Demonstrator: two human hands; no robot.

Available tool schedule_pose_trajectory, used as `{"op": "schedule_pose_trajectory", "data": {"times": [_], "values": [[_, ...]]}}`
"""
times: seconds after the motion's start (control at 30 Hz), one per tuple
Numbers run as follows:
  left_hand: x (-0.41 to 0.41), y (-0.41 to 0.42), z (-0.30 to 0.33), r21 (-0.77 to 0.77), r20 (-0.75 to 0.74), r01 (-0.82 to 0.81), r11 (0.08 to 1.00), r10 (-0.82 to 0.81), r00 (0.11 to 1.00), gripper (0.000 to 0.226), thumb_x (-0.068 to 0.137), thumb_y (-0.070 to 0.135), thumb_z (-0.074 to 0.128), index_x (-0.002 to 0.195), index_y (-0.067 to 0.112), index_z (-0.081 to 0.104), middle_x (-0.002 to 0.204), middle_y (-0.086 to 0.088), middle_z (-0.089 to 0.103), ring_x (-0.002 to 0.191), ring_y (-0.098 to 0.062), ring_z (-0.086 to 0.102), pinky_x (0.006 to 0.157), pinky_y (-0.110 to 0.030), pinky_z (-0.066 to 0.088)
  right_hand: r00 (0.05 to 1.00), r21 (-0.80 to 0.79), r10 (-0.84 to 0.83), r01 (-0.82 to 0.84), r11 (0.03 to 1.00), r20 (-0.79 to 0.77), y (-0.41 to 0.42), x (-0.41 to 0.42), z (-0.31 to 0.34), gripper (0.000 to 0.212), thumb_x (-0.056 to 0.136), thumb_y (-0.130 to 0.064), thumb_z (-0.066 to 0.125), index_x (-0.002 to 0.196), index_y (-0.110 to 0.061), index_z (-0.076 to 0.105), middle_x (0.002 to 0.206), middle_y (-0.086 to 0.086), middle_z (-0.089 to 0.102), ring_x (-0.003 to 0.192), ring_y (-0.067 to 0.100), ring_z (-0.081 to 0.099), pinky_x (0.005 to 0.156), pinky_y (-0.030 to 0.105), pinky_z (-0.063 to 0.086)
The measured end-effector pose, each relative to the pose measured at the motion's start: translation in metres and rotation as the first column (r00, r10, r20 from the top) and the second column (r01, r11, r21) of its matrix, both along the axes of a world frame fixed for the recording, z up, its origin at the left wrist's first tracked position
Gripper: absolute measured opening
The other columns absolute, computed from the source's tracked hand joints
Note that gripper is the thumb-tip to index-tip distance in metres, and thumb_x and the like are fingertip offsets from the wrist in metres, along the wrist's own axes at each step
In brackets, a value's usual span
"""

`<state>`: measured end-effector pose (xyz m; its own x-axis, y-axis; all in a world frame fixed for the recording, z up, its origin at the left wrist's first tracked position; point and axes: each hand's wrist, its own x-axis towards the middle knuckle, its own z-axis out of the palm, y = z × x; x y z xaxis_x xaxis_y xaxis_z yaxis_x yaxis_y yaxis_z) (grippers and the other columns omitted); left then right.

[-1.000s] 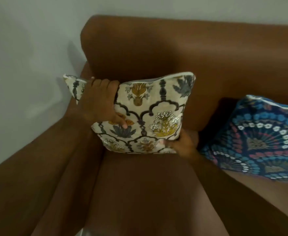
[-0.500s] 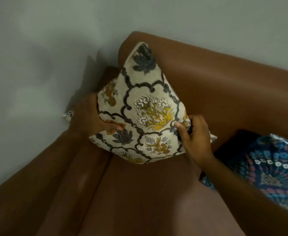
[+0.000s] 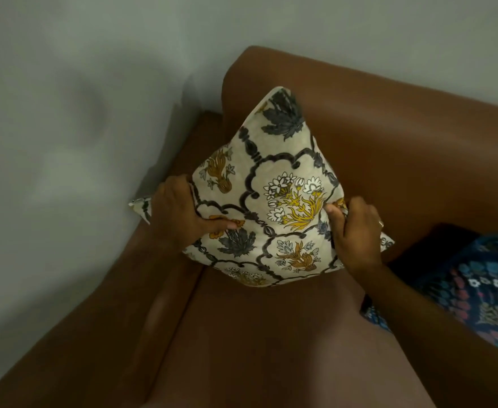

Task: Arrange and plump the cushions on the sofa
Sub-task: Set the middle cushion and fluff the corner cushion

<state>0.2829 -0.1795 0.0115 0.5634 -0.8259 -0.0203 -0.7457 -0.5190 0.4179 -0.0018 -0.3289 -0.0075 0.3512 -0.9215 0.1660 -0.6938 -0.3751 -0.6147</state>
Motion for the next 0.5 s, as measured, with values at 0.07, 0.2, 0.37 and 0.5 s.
{"op": "schedule_pose_trajectory", "data": {"times": [0.07, 0.2, 0.37, 0.5], "values": [[-0.002, 0.003, -0.005, 0.026, 0.008, 0.005, 1.0, -0.005, 1.0, 0.133, 0.043, 0.105, 0.05, 0.116, -0.006, 0.057, 0.103, -0.023, 0.066, 0.097, -0.04, 0.066, 0.081, -0.048, 0.055, 0.999, -0.032, 0.002, -0.004, 0.999, -0.052, 0.0, 0.004, -0.004, 0.086, 0.093, -0.078, 0.018, 0.094, -0.001, 0.056, 0.089, 0.022, 0.058, 0.086, 0.041, 0.053, 0.072, 0.045, 0.037], [0.009, 0.001, -0.002, 0.003, 0.042, 0.002, 1.0, -0.002, 0.999, 0.135, 0.038, 0.104, 0.061, 0.124, 0.001, 0.056, 0.113, -0.017, 0.067, 0.107, -0.036, 0.066, 0.088, -0.05, 0.055, 0.999, -0.105, -0.039, 0.04, 0.994, 0.015, 0.017, 0.011, 0.011, 0.073, 0.1, -0.067, 0.026, 0.122, -0.005, 0.058, 0.117, 0.024, 0.059, 0.109, 0.042, 0.053, 0.091, 0.043, 0.034], [-0.001, 0.011, -0.004, -0.038, 0.082, 0.038, 0.999, -0.034, 0.996, 0.142, 0.043, 0.105, 0.05, 0.135, -0.004, 0.048, 0.125, -0.025, 0.062, 0.116, -0.044, 0.061, 0.097, -0.056, 0.051, 0.998, -0.124, 0.055, -0.05, 0.991, 0.031, 0.037, 0.048, 0.008, 0.078, 0.098, -0.069, 0.029, 0.139, -0.004, 0.045, 0.129, 0.023, 0.054, 0.119, 0.036, 0.049, 0.102, 0.051, 0.039], [-0.001, 0.01, -0.008, -0.017, 0.054, -0.043, 0.999, 0.044, 0.998, 0.147, 0.044, 0.111, 0.033, 0.131, -0.006, 0.051, 0.121, -0.027, 0.063, 0.115, -0.046, 0.061, 0.097, -0.056, 0.05, 0.997, -0.117, 0.053, -0.06, 0.991, -0.058, 0.023, 0.062, -0.005, 0.077, 0.098, -0.071, 0.023, 0.139, -0.009, 0.039, 0.128, 0.023, 0.054, 0.116, 0.04, 0.051, 0.098, 0.058, 0.041]]}}
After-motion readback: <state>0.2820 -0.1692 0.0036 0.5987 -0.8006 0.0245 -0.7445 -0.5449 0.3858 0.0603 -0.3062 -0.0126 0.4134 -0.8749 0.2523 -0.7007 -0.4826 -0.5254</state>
